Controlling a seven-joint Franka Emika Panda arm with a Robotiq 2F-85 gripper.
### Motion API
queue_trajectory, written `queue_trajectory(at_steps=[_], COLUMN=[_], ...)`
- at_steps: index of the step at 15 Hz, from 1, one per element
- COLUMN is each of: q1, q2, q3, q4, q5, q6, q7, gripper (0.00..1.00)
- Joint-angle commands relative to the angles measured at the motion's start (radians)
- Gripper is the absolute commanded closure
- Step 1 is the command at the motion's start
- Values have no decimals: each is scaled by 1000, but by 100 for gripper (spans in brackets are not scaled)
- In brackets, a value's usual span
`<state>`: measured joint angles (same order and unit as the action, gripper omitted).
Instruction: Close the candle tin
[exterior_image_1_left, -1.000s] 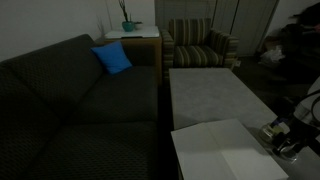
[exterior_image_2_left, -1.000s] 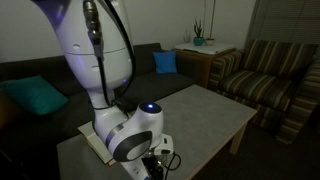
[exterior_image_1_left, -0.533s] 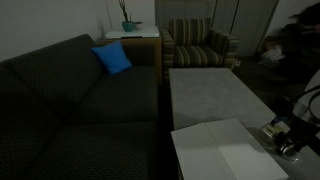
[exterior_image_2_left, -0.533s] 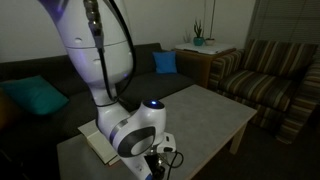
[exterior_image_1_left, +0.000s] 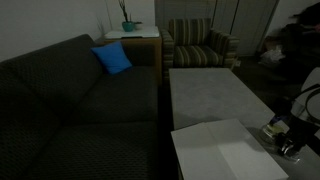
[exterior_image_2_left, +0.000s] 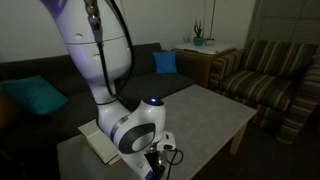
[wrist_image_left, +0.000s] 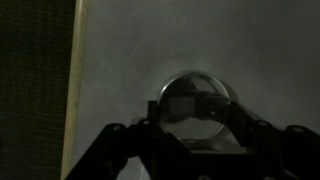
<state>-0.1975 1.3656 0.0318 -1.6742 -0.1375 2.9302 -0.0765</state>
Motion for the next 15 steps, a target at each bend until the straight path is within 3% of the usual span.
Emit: queue_trajectory(at_steps=[1, 8, 15], q1=[84, 250, 358], q2=[29, -28, -65], q3=[-38, -141, -209], q4=[8, -62, -122], q5=[41, 70, 86], q6=[-20, -7, -11], q7=[31, 145, 233], gripper=[56, 56, 56])
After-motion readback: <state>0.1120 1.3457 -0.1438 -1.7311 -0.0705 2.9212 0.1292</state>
